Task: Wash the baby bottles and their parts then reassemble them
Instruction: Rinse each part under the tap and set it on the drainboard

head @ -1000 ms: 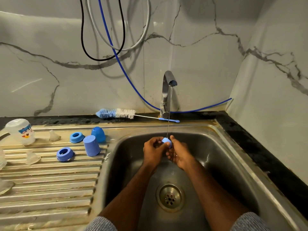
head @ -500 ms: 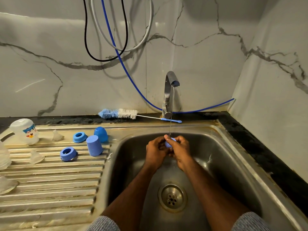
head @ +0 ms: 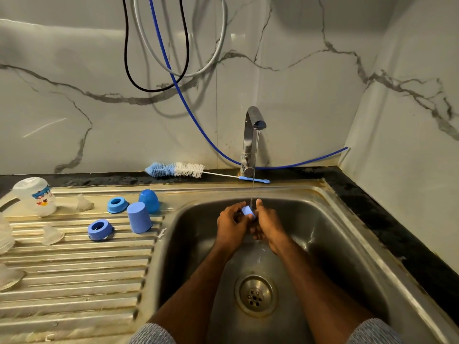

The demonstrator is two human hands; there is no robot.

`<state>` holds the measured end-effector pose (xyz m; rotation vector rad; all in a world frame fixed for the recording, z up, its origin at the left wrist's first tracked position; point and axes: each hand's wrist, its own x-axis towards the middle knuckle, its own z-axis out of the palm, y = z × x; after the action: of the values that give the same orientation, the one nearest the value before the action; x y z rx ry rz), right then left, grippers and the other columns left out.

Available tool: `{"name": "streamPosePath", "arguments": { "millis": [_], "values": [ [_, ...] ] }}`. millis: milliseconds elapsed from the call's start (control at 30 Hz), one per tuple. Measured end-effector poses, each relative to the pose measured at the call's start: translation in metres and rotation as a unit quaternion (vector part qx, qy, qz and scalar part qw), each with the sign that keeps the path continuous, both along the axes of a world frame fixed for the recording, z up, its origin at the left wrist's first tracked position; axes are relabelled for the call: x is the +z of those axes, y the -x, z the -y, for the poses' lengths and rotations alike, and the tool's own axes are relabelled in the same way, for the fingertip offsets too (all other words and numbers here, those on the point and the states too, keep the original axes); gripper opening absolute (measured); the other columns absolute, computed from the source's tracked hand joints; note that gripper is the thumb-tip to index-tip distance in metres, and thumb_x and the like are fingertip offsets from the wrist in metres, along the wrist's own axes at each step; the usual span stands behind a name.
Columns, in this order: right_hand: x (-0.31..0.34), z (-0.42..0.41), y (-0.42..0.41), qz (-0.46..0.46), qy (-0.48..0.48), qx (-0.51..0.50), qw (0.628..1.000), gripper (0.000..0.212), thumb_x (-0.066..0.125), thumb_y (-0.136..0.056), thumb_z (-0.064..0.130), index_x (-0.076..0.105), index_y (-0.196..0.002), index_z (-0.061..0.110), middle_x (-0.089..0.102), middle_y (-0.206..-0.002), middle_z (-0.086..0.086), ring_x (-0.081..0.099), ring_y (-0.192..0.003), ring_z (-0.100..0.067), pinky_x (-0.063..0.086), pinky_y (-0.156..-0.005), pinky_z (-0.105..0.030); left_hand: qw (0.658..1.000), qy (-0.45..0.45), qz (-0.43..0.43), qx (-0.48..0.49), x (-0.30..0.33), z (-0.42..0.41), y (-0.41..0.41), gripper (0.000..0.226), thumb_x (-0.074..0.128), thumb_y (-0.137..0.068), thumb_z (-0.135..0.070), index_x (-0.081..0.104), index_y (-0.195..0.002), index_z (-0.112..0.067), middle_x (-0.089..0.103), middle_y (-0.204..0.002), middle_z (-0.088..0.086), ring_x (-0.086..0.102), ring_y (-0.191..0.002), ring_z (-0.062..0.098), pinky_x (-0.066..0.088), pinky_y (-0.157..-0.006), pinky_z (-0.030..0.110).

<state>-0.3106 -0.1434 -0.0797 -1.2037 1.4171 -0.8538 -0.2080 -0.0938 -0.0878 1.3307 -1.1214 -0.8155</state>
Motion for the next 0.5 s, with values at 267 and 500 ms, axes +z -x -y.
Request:
{"name": "streamPosePath", "arguments": {
  "millis": [267, 500],
  "values": [
    [0.0003, 0.0031, 0.0025, -0.003, 0.031, 0.0, 1.0, 0.034, 0.047, -0.103, 0.048, 0.067, -0.093, 0.022, 0.073, -0.092, -0.007, 0.071, -0.084, -0.022, 0.06, -0.071, -0.035, 0.999, 0.005, 0.048, -0.002, -0.002, -0.002, 0.0013, 0.049, 0.082, -0.081, -0.005, 0.065, -0.127, -0.008, 0.074, -0.11, 0.004, 0.071, -0.098, 0.01, 0.059, -0.092, 0.03],
    [0.0017, 0.0002, 0.0011, 0.031, 0.003, -0.022, 0.999, 0.045, 0.047, -0.097, 0.061, 0.068, -0.095, 0.02, 0.074, -0.087, -0.007, 0.069, -0.072, -0.017, 0.053, -0.056, -0.026, 0.999, 0.002, 0.037, -0.008, -0.0065, -0.0026, -0.0016, 0.047, 0.081, -0.079, 0.0, 0.066, -0.123, -0.009, 0.075, -0.105, 0.003, 0.073, -0.094, 0.012, 0.06, -0.088, 0.03]
  ]
}}
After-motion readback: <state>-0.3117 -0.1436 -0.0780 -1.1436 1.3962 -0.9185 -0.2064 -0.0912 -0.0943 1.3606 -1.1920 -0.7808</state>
